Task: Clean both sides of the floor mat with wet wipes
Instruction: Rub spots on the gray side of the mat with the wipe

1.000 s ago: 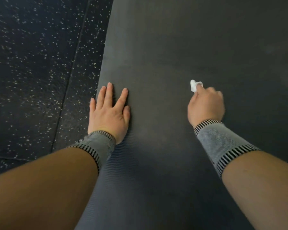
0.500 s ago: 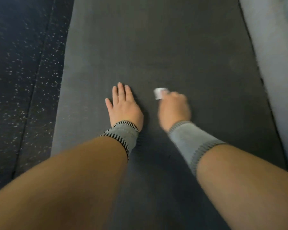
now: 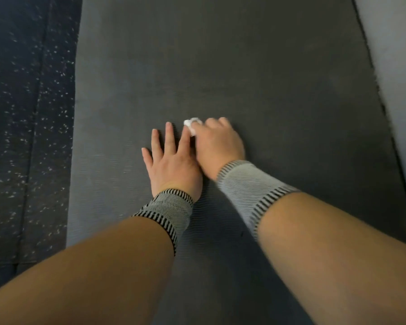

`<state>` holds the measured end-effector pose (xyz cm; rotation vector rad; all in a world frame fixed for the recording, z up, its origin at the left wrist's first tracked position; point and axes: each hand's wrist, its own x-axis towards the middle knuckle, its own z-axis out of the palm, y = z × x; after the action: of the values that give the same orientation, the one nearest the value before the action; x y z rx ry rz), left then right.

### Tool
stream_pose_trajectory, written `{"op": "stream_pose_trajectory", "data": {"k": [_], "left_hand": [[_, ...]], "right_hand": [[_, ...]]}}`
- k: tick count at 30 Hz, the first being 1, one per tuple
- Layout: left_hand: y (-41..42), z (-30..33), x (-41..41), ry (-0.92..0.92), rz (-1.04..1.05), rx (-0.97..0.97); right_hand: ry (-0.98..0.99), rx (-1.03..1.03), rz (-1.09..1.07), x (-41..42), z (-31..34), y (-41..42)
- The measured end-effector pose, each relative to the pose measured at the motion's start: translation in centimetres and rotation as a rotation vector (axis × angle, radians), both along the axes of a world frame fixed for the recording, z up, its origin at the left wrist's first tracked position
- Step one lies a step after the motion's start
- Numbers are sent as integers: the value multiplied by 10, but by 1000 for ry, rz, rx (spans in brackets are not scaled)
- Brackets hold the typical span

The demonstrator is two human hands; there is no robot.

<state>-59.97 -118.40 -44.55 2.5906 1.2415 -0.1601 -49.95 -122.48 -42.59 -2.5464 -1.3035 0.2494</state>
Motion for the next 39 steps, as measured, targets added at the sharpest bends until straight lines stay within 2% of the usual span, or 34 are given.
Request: {"op": "stream_pose_trajectory", "data": {"k": [3,5,6,8,10,12,14,17,18,20,23,24,25,26,29,30,31,32,34,35,36,37,39], "left_hand": [[-1,-2,1,-8,8,20],[-1,-2,0,-11,12,28],[-1,-2,0,-14,16,29],[-2,-1,0,-9,19,23],[-2,1,0,-1,17,14],[-2,0,1,4,10,19],[-2,-1,0,1,15,35],[-1,-2,0,27,16,40],[0,-2,0,46,13,36],[-1,1,1,79,6,17],[-1,8,6,93,6,-9],[-1,9,8,101,15,-14],[-1,12,9,107,25,-18],[-3,13,11,105,27,-13],[-17,15,37,13,-119,69],[-24,15,52,-19,-183,68],[-33,15,67,-30,-226,39],[-41,14,80,-22,-247,5],[-54,6,92,1,-270,-1],[-56,3,92,8,-278,15],[-57,0,92,8,-280,28],[-57,-2,90,1,-280,35],[-57,-2,87,1,-286,45]], "right_hand": [[-151,-116,-357,49,-8,-61],[-131,-162,-636,69,-4,-85],[-116,-162,-668,67,-3,-79],[-66,-95,-488,42,-5,-42],[-5,5,-142,7,-5,-9],[-46,51,27,9,-1,-7],[-120,-66,-138,47,-5,-43],[-159,-225,-662,97,-4,-115],[-141,-238,-750,95,-1,-120],[-86,-160,-672,63,0,-97],[45,5,-78,-6,7,-66],[54,13,23,-10,10,-73],[32,35,1,2,10,-91],[-3,21,-132,21,8,-114],[-45,-144,-766,79,4,-180],[-36,-169,-855,83,2,-183],[-40,-154,-825,77,1,-172],[-25,-126,-708,64,2,-155],[-32,3,-288,33,1,-132],[-74,20,-143,31,0,-131],[-112,4,-111,46,2,-139],[-129,-53,-216,71,0,-153],[-127,-164,-652,118,-5,-187]]}}
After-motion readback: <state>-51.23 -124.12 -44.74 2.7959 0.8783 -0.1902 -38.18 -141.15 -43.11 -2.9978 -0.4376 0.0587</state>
